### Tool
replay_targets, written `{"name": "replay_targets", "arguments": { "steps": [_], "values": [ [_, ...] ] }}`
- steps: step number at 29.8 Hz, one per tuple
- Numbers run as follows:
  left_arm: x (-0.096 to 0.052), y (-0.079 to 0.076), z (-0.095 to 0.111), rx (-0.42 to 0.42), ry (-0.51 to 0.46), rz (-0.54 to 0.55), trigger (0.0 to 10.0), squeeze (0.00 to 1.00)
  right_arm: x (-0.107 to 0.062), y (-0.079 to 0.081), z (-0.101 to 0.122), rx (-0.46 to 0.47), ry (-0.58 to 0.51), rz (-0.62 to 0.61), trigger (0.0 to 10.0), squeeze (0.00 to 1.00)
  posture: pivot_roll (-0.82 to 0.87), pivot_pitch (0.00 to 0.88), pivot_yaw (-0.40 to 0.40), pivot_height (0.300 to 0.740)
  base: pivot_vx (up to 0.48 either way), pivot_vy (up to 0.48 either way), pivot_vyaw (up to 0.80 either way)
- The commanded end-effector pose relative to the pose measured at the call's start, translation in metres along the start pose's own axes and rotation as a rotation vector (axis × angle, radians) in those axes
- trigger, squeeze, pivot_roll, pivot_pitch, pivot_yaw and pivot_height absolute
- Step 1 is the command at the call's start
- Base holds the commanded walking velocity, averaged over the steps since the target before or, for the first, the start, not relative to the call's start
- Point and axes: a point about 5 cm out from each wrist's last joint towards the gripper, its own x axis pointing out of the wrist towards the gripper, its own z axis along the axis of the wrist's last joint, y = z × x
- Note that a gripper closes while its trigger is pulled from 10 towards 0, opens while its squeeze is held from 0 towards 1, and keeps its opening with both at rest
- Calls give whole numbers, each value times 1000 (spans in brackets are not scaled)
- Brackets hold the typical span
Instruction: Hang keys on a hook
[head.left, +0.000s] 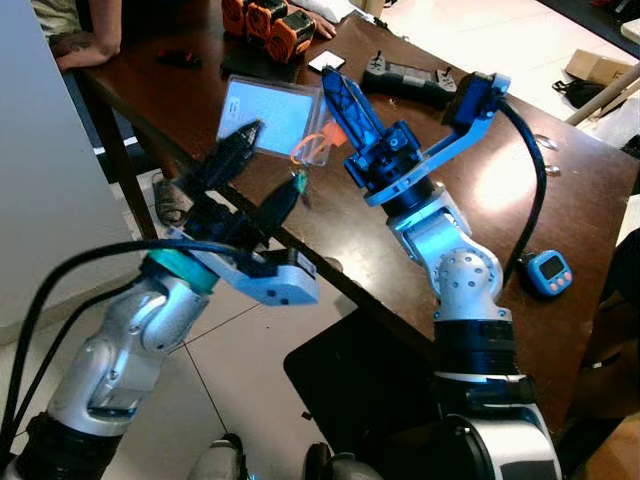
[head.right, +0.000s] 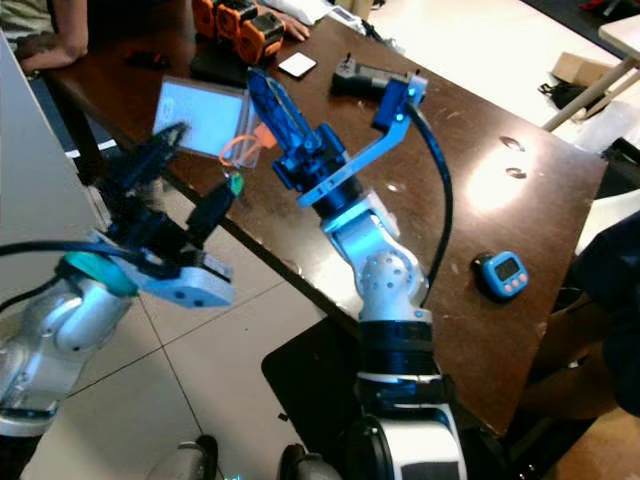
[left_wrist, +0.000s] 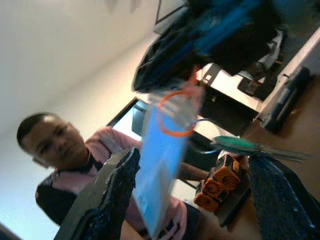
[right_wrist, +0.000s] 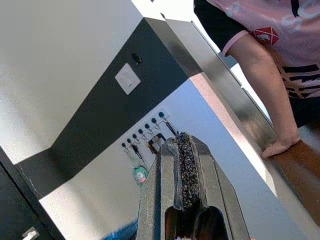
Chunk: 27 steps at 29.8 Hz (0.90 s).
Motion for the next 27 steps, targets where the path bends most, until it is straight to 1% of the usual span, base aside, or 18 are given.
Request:
{"name": "replay_targets", "arguments": {
  "steps": [1,2,3,5,6,8,9,12,16,17,20,21,27],
  "values": [
    [0,-6,3,24,-21,-20,10000,0,1,2,-10,26,12,-2,0,0,189,92,-58,740,0,0,0],
    [-1,-9,2,47,-18,-25,10000,0,1,4,-14,35,27,3,0,0,188,92,-58,740,0,0,0],
    [-1,-9,2,47,-18,-25,10000,0,1,4,-14,35,27,3,0,0,188,92,-58,740,0,0,0],
    [-3,-13,-4,97,9,-22,10000,0,0,8,-20,56,51,20,0,0,185,93,-56,740,0,0,0],
    [-3,-13,-4,97,9,-22,10000,0,0,8,-20,56,51,20,0,0,185,93,-56,740,0,0,0],
    [-7,-15,-10,147,41,-14,10000,0,-1,11,-24,85,57,32,0,0,184,95,-56,740,0,0,0],
    [-7,-15,-10,147,41,-14,10000,0,-1,11,-24,85,57,32,0,0,184,95,-56,740,0,0,0],
    [-13,-12,-22,208,92,12,10000,0,-3,12,-28,109,68,32,0,0,181,102,-56,740,0,0,0],
    [-13,-10,-23,215,100,36,10000,0,-5,12,-31,107,76,20,0,0,182,104,-58,740,0,0,0],
    [-12,-9,-22,222,101,49,6941,0,-5,12,-31,105,77,16,0,0,181,106,-58,740,0,0,0],
    [-12,-8,-22,234,101,65,6941,0,-5,11,-32,104,77,14,0,0,181,106,-58,740,0,0,0],
    [-12,-7,-21,247,102,77,0,0,-5,11,-28,97,68,9,0,0,180,107,-57,740,0,0,0],
    [-13,-7,-22,258,99,85,0,0,-6,10,-25,89,61,1,0,0,183,106,-57,740,0,0,0]
  ]
}}
